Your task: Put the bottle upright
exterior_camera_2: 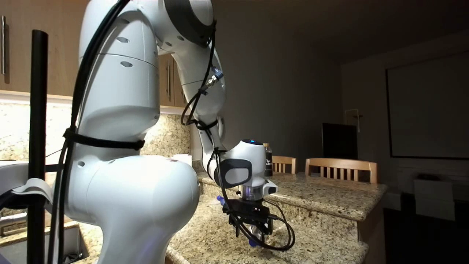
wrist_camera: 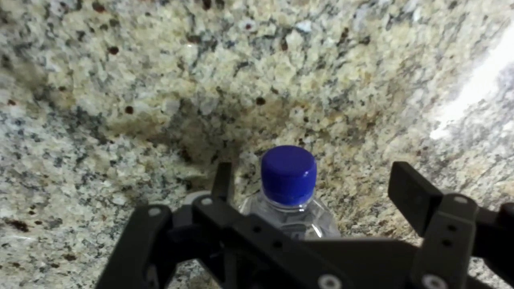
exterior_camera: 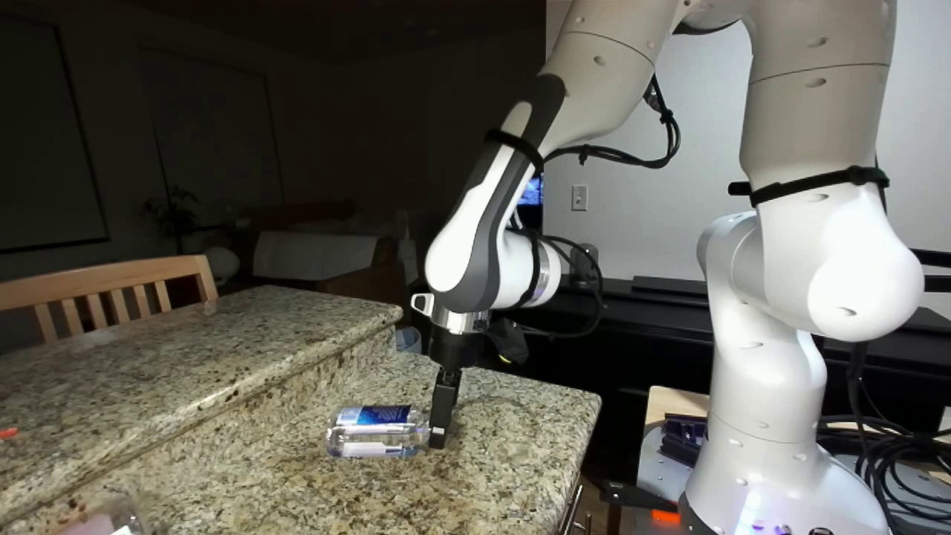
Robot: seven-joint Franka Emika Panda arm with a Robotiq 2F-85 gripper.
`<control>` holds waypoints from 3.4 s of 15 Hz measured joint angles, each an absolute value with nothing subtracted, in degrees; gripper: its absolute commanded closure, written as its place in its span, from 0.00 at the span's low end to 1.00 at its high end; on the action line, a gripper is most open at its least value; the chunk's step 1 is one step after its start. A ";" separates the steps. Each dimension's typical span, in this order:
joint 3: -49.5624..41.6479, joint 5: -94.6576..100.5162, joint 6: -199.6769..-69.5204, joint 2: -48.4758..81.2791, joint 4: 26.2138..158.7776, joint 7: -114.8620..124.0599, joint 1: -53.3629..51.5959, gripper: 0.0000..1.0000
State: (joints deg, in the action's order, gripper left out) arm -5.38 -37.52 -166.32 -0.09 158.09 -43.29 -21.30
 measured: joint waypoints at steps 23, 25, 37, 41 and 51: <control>-4.48 -34.95 -174.07 3.77 156.00 -42.94 -21.95 0.85; -5.16 -31.82 -173.98 3.77 155.51 -42.14 -21.95 0.85; 0.37 -10.21 -156.04 0.00 146.30 -27.69 -12.39 0.85; 2.67 -10.21 -154.15 -1.03 143.80 -27.36 -12.00 0.85; 3.59 -5.61 -148.73 1.71 137.06 -17.91 -9.93 0.85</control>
